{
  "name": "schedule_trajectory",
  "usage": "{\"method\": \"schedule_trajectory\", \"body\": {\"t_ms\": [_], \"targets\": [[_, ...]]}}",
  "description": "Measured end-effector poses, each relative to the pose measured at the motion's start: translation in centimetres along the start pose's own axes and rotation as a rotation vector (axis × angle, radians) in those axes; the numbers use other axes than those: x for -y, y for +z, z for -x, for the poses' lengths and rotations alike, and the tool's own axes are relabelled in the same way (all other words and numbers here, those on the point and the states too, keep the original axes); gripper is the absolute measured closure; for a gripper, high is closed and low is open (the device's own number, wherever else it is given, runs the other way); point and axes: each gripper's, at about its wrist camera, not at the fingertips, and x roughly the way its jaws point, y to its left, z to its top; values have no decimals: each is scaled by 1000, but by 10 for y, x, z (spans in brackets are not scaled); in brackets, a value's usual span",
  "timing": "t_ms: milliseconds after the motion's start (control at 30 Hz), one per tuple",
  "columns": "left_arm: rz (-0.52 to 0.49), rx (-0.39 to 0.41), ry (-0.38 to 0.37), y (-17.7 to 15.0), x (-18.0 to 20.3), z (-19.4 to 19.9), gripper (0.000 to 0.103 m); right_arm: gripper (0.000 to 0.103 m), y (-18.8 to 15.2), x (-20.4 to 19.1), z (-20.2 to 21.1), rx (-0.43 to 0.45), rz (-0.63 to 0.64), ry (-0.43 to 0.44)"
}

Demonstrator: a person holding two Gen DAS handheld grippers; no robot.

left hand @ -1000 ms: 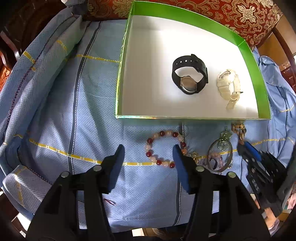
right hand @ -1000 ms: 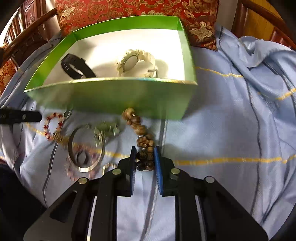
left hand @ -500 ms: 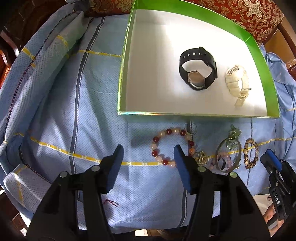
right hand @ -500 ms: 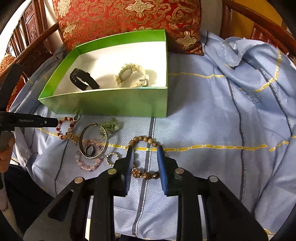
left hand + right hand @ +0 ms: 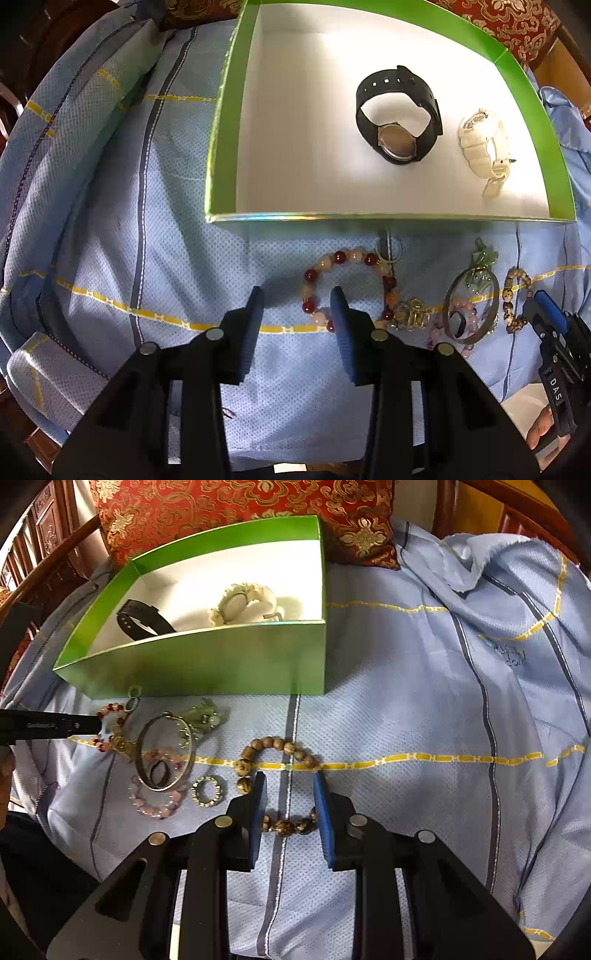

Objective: Organize jewelry
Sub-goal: 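Grasp the red-and-white bead bracelet with the left tool while the right grasps the brown bead bracelet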

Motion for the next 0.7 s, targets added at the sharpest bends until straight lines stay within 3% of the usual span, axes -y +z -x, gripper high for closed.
{"method": "schedule_trajectory", "body": {"t_ms": [67, 167, 200, 600, 700], "targets": [[-7, 3, 3, 1, 7, -2, 65, 77, 0, 0, -2, -1, -2, -9], [-25, 18, -2, -3, 13, 0, 65, 60, 1, -1, 0, 9, 1, -17], [-30, 24, -2, -5, 17, 3, 65, 58, 1, -1, 1, 18, 2, -22], [-84, 65, 0, -12, 51, 13, 65, 58, 0, -3, -1, 22, 4, -38], [-94, 69, 5, -14, 65, 14, 60, 58, 0, -1, -3, 17, -7, -43]]}}
